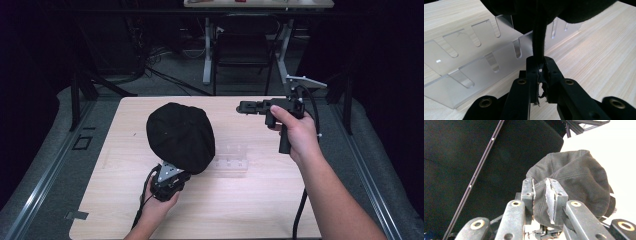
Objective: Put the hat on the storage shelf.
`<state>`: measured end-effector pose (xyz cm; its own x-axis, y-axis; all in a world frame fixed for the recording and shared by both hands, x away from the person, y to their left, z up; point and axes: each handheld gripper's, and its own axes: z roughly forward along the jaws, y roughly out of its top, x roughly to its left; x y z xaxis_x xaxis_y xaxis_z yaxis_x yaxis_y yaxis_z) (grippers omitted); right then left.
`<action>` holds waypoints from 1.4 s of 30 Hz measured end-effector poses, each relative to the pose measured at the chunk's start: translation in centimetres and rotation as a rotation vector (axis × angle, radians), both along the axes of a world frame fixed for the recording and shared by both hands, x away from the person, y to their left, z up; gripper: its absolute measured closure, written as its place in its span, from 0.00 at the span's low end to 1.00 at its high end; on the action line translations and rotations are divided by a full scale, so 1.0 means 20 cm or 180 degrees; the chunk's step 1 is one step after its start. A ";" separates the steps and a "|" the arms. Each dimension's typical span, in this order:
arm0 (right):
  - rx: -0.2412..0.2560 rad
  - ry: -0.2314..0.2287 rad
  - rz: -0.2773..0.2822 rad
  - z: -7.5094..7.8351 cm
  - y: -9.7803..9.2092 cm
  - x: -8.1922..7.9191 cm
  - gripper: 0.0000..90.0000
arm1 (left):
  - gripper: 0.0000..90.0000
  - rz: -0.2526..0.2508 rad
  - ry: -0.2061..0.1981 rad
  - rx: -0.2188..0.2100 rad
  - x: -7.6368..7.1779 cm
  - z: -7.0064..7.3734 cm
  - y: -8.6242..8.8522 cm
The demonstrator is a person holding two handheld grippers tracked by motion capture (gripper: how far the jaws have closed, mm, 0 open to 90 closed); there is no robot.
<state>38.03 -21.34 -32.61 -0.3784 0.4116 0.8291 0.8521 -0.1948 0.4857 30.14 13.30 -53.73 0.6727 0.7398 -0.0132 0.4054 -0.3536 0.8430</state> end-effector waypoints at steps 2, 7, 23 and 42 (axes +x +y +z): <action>-0.0038 -0.0031 -0.0025 0.00 -0.01 -0.01 0.84 | 0.92 0.0038 0.0037 -0.0067 -0.01 0.00 0.00; -0.0193 -0.0101 -0.0079 -0.02 -0.05 -0.04 0.81 | 0.78 0.0023 0.0106 -0.0134 -0.01 0.03 0.06; -0.0873 -0.0456 -0.0329 -0.08 -0.16 -0.20 0.74 | 0.51 0.0227 0.0124 -0.0345 -0.09 0.10 0.27; -0.1603 -0.0761 -0.0439 -0.36 -0.21 -0.43 0.70 | 0.51 0.0530 0.0178 -0.0378 -0.11 -0.02 0.45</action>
<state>29.51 -25.57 -39.80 -0.4463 0.7924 0.4158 0.6903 0.0091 0.7235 27.87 22.31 -54.04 0.5371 0.8317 -0.1407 0.4972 -0.1775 0.8493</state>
